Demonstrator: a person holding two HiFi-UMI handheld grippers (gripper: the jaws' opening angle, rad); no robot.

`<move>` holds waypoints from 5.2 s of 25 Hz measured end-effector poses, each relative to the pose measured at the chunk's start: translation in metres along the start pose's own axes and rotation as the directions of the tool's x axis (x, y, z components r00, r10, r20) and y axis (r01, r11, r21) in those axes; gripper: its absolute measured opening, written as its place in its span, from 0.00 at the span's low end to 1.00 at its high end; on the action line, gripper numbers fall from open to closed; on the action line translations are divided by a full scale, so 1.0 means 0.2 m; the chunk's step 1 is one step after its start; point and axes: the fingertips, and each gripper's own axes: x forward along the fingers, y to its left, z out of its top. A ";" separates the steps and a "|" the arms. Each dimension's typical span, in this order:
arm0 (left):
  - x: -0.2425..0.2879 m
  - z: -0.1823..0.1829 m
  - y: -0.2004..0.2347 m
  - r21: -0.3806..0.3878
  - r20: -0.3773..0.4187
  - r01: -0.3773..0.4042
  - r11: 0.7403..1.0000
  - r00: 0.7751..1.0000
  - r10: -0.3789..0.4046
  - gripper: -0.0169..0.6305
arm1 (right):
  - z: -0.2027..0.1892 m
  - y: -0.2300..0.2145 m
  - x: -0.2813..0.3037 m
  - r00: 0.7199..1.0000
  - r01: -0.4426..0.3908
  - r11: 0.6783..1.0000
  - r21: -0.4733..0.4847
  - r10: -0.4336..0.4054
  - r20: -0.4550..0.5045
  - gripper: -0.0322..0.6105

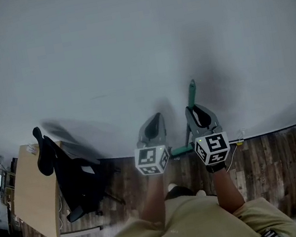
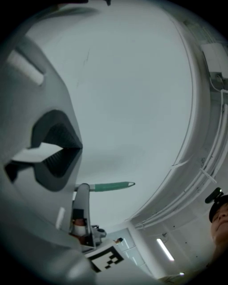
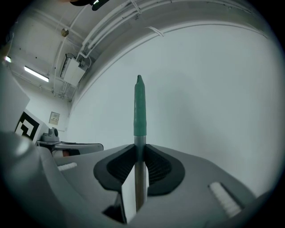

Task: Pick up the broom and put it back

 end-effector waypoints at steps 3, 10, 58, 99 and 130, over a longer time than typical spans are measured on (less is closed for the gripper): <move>-0.04 0.02 0.07 -0.049 0.015 -0.024 0.999 1.000 0.024 0.03 | 0.02 0.07 0.02 1.000 -0.025 1.000 -0.002 0.025 0.001 0.16; -0.17 0.13 0.30 -0.072 0.037 -0.086 0.994 0.995 0.089 0.03 | 0.08 0.29 0.12 0.992 -0.127 0.991 -0.039 0.126 -0.005 0.16; -3.69 0.27 1.24 -0.098 0.048 -0.951 -0.294 -0.300 0.953 0.03 | -0.35 4.13 -0.44 -0.437 -0.859 -0.431 0.277 0.898 0.043 0.17; -6.08 -0.03 -0.52 -0.299 0.084 -0.621 -0.725 -0.774 0.628 0.03 | -0.60 5.11 -3.06 -0.817 -0.567 -0.785 0.248 0.575 -0.047 0.16; -8.30 0.22 0.45 -0.013 0.047 -0.755 -0.656 -0.655 0.754 0.03 | -0.63 7.40 -3.99 -0.774 -0.607 -0.743 0.284 0.634 0.005 0.17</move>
